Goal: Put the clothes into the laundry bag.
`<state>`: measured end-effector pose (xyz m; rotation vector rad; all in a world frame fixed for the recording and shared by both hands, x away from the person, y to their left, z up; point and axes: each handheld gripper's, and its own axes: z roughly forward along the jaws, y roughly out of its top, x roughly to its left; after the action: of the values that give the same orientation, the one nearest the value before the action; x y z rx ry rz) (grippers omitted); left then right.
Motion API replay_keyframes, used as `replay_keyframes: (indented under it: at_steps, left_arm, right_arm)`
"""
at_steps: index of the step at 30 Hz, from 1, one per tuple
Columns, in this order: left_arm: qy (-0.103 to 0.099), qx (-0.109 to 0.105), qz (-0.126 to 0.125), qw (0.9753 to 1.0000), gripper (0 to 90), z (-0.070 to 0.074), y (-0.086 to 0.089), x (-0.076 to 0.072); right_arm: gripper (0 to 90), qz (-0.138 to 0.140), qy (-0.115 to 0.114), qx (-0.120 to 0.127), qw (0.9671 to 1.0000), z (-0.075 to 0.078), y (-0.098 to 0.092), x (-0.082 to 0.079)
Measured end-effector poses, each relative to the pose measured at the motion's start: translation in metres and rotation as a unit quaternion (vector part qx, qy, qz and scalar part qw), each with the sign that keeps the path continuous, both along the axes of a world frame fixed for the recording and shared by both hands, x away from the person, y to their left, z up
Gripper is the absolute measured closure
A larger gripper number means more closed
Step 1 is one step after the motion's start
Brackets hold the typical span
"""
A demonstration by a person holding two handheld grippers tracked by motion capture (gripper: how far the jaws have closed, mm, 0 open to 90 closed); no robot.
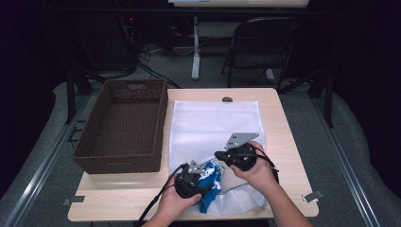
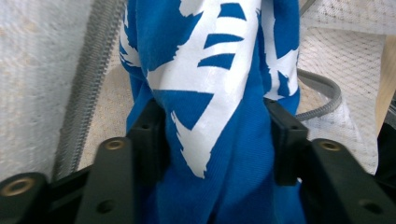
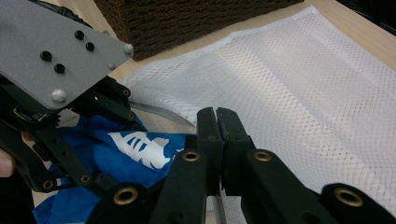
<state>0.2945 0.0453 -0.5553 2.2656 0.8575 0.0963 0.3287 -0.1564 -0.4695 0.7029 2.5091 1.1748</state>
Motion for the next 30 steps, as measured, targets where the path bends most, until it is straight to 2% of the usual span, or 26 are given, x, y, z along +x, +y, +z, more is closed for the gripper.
replay_keyframes:
  at_steps: [6,12,20,24,30]
  left_arm:
    - [0.007,-0.017,0.003,0.9998,35.1,0.006,0.004,-0.001]
    - [-0.001,-0.028,0.012,0.9995,32.9,0.013,0.01,-0.007]
    - [-0.009,-0.025,0.012,0.9996,32.8,0.023,0.021,-0.019]
    - [-0.008,-0.016,0.002,0.9998,37.6,0.021,0.025,-0.022]
    - [-0.005,-0.023,-0.001,0.9997,49.1,0.012,0.025,-0.023]
  right_arm:
    - [88.9,-0.001,0.0,0.0,1.0,0.0,0.0,0.0]
    - [88.9,-0.001,-0.002,0.0,1.0,0.0,-0.001,0.0]
    - [88.9,-0.003,-0.002,0.002,1.0,0.001,-0.002,0.0]
    - [88.9,-0.003,-0.004,0.002,1.0,0.001,-0.001,0.0]
    - [88.9,-0.003,-0.005,0.002,1.0,0.001,-0.001,0.0]
